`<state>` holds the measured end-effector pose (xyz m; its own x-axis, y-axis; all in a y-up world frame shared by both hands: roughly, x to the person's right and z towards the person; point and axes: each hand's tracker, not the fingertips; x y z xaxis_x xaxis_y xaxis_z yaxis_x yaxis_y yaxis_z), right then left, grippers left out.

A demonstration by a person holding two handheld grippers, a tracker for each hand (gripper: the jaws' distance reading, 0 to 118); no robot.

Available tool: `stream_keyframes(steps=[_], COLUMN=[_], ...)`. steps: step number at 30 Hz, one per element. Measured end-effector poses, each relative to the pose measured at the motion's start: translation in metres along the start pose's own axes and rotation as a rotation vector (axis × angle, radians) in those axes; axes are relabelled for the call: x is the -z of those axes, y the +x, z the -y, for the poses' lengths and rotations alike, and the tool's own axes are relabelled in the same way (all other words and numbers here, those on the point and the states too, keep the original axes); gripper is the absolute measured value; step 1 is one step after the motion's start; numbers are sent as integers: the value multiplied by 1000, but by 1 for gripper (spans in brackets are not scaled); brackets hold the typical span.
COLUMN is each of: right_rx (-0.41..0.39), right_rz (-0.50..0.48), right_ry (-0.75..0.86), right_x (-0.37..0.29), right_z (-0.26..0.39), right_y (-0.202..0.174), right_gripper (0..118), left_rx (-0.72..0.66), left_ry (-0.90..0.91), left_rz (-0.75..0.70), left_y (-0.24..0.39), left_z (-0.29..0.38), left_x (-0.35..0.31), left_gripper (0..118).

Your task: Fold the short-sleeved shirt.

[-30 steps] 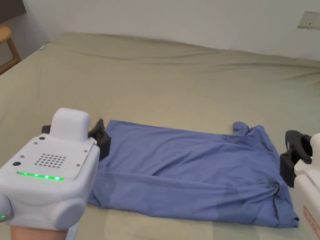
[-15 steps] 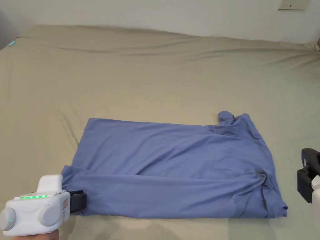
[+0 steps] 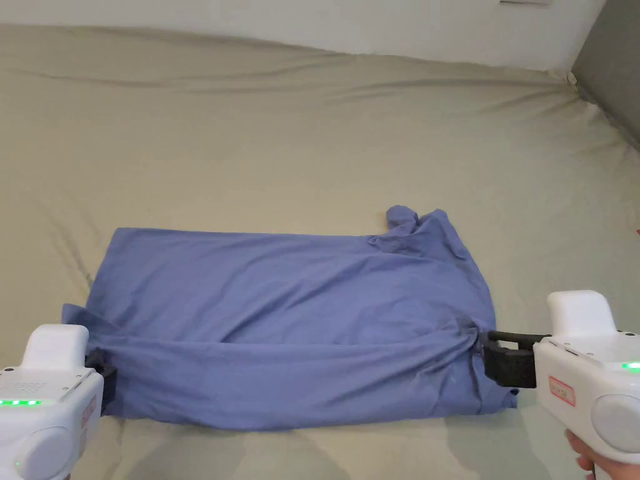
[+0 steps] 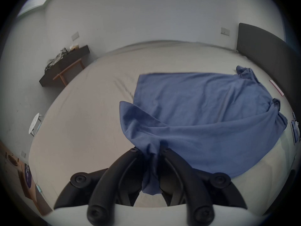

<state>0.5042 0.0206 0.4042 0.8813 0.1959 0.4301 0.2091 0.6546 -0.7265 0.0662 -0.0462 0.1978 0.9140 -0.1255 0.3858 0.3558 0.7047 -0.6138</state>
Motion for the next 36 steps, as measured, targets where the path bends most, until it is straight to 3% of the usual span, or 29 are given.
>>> stream_keyframes(steps=[4, 6, 9, 12, 13, 14, 16, 18, 20, 24, 29, 36], right_rx=[-42, -26, 41, 161, 176, 174, 207, 195, 140, 144, 92, 145], right_rz=[42, 6, -6, -52, -100, -130, -200, -219, -146, -150, -117, -140], right_ry=[-212, -286, -353, -333, -336, -321, -307, -284, -278, -205, -161, -221], right_x=[70, 96, 124, 119, 117, 114, 108, 101, 94, 57, -4, -53], right_z=[22, 32, 42, 41, 42, 43, 41, 38, 35, 30, 26, 63], right_y=[-2, -4, -5, 2, 2, 3, 8, 9, 4, 5, 4, 10], right_gripper=[112, 112, 112, 112, 107, 98, 62, 15, 15, 15, 15, 15], left_rx=[8, 15, 25, 23, 22, 25, 28, 29, 29, 22, 27, 52], left_ry=[46, 55, 51, 30, 26, 21, 13, 8, 9, 50, 64, -29], left_rz=[5, 7, 4, -1, -3, -7, -10, -9, -11, -2, 18, 55], left_y=[-2, -3, -3, -5, -6, -6, -7, -7, -9, -16, -31, -45], left_z=[-7, -8, -7, -3, -2, 0, 1, 1, -1, -9, -12, 29], left_x=[-17, -20, -17, -14, -13, -12, -9, -10, -14, -37, -71, -90], left_gripper=[16, 16, 16, 16, 16, 16, 16, 16, 16, 15, 15, 15])
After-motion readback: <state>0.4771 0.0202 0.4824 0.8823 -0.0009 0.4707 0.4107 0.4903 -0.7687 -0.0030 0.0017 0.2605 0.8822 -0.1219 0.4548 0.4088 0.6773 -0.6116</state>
